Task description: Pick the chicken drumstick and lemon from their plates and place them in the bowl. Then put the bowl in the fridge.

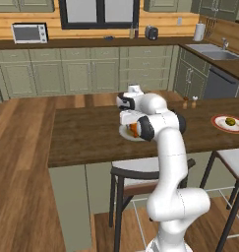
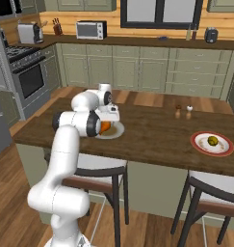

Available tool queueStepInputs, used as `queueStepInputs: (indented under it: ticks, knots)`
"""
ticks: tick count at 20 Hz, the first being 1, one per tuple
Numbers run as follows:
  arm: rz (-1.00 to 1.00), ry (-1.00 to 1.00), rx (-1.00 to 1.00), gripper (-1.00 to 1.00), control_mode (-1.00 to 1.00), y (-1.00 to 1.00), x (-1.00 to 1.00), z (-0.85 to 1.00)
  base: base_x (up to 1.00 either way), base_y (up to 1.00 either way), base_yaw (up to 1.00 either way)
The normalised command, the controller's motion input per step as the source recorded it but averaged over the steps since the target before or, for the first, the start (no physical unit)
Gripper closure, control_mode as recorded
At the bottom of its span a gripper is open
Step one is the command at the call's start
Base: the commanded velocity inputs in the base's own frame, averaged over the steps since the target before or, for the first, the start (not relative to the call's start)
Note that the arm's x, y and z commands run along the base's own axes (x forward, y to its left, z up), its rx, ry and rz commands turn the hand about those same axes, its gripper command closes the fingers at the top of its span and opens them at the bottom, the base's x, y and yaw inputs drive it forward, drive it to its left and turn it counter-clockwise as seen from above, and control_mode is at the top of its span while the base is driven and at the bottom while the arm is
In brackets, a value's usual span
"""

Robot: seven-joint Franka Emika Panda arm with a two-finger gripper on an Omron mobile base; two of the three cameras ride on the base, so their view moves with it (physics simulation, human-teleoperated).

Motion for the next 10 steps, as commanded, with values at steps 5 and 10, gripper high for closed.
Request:
queueStepInputs:
  ticks: [5, 10]
  knots:
    - [-0.01, -0.02, 0.00, 1.00, -1.00, 0.00, -0.22, -0.25, 0.00, 0.00, 0.00]
    - [-0.01, -0.05, 0.00, 1.00, -1.00, -0.01, -0.29, -0.04, 0.00, 0.00, 0.00]
